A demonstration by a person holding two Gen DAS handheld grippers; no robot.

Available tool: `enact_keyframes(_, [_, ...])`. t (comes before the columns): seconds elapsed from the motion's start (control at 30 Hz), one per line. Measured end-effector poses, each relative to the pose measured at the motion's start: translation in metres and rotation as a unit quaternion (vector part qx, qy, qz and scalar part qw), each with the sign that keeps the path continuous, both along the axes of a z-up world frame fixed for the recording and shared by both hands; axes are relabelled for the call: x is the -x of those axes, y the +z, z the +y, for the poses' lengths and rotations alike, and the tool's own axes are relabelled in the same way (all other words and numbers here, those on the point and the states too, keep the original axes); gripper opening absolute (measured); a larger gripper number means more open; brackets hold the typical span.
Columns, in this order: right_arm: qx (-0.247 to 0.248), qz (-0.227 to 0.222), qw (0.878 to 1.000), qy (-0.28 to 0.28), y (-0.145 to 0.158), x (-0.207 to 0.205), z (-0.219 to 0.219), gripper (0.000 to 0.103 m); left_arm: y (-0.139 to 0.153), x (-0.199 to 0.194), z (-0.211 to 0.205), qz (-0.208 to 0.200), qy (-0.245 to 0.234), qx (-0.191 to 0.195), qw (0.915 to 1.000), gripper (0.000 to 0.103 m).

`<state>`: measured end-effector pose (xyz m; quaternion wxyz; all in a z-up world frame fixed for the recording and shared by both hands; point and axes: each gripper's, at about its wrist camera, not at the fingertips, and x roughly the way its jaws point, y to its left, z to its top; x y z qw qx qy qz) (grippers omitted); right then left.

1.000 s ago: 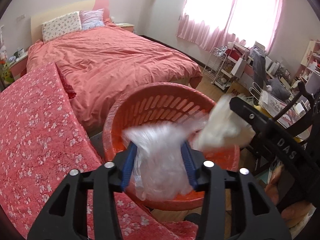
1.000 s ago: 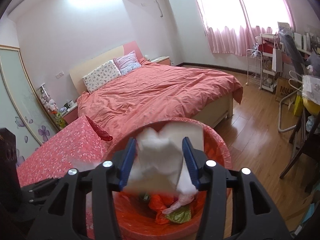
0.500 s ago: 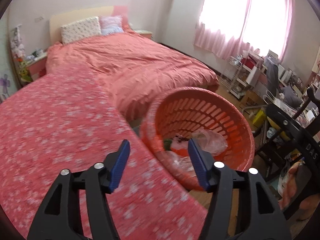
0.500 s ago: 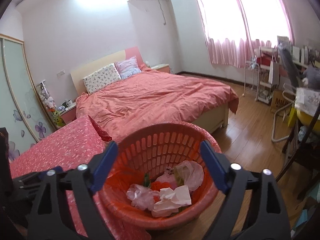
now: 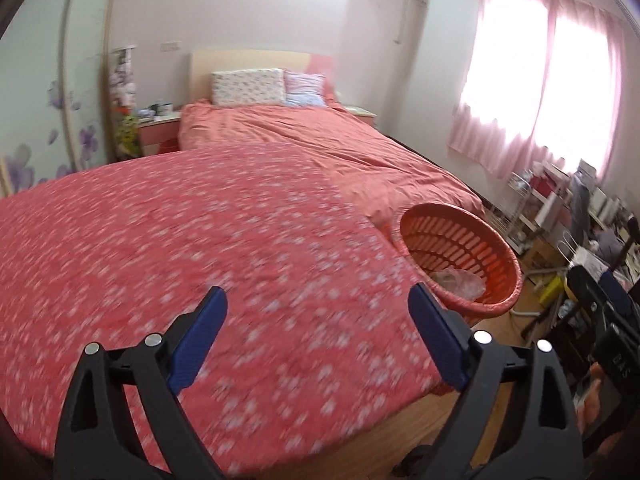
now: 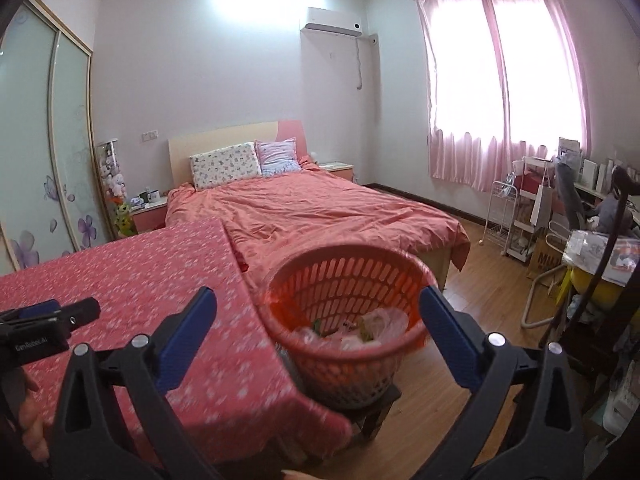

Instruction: Collect trash

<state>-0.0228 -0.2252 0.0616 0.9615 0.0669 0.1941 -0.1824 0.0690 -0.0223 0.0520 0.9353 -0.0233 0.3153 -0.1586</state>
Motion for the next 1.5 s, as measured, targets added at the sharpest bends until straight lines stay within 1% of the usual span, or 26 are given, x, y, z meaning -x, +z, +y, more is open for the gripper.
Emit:
enact_keyframes(0.13, [-0.005,0.006,1.000,-0.006,-0.003,0.023,0.016,0.099,-0.002,0.021,0.011,-0.010,0.027,0.002,0.9996,0.094])
enact_keyframes(0.3, [-0.014,0.014,1.000,-0.008,-0.006,0.044,0.028,0.099,-0.003,0.046,0.018,-0.034,0.062,-0.011,0.9974,0.099])
enact_keyframes(0.53, [-0.007,0.026,1.000,-0.009,-0.009,0.057,0.043,0.099,-0.005,0.072,0.025,-0.068,0.096,-0.027,0.9927,0.101])
enact_keyframes(0.77, [0.005,0.035,0.999,-0.014,-0.012,0.061,0.054,0.099,-0.014,0.083,0.030,-0.057,0.108,-0.023,0.9922,0.101])
enact_keyframes(0.93, [0.009,0.042,0.999,-0.015,-0.016,0.060,0.058,0.099,-0.017,0.092,0.034,-0.059,0.117,-0.026,0.9910,0.101])
enact_keyframes(1.1, [0.021,0.045,0.998,-0.026,-0.019,0.059,0.060,0.099,-0.018,0.094,0.034,-0.061,0.125,-0.033,0.9898,0.101])
enact_keyframes(1.5, [0.022,0.056,0.998,-0.034,-0.025,0.057,0.054,0.099,-0.020,0.093,0.028,-0.052,0.128,-0.046,0.9893,0.101])
